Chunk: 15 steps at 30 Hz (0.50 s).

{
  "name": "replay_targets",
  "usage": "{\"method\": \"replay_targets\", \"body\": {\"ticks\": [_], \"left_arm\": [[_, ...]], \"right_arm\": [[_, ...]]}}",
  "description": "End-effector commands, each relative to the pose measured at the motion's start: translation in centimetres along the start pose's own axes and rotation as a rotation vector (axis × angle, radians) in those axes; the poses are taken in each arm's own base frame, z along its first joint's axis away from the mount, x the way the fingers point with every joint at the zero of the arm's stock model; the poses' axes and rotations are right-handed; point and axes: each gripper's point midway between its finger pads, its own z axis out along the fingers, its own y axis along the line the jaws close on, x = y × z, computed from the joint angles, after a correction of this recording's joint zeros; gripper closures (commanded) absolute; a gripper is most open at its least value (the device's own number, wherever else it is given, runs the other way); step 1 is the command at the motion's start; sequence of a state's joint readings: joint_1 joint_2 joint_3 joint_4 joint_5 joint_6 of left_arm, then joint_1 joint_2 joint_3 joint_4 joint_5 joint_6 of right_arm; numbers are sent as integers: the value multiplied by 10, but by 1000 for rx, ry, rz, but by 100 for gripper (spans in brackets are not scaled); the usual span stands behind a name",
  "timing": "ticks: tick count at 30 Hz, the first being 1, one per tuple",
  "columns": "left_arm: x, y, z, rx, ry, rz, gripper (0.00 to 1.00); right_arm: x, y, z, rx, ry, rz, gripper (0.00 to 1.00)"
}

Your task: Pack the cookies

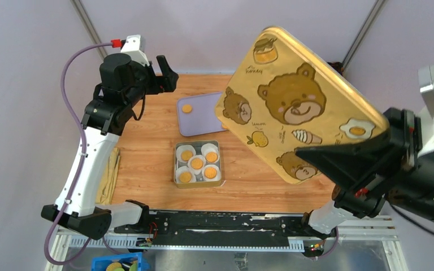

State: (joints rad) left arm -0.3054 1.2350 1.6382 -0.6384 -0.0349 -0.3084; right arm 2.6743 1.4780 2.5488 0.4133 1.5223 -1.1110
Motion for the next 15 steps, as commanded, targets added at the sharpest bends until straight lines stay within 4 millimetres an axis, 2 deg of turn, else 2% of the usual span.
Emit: {"method": "replay_targets", "body": {"ticks": [1, 6, 8, 12, 15], "left_arm": [[-17, -5, -13, 8, -44, 15, 5], [-20, -1, -17, -11, -39, 35, 5], [-20, 0, -18, -19, -39, 37, 5], [-14, 0, -16, -15, -25, 19, 5], [-12, -3, -15, -4, -19, 10, 5]], "right_arm": [[-10, 11, 1, -100, -100, -23, 100], [-4, 26, 0, -99, -88, -83, 100], [-6, 24, 0, -76, -78, -91, 100], [-9, 7, 1, -65, -74, -76, 100], [-7, -16, 3, -19, -59, -72, 100]]}}
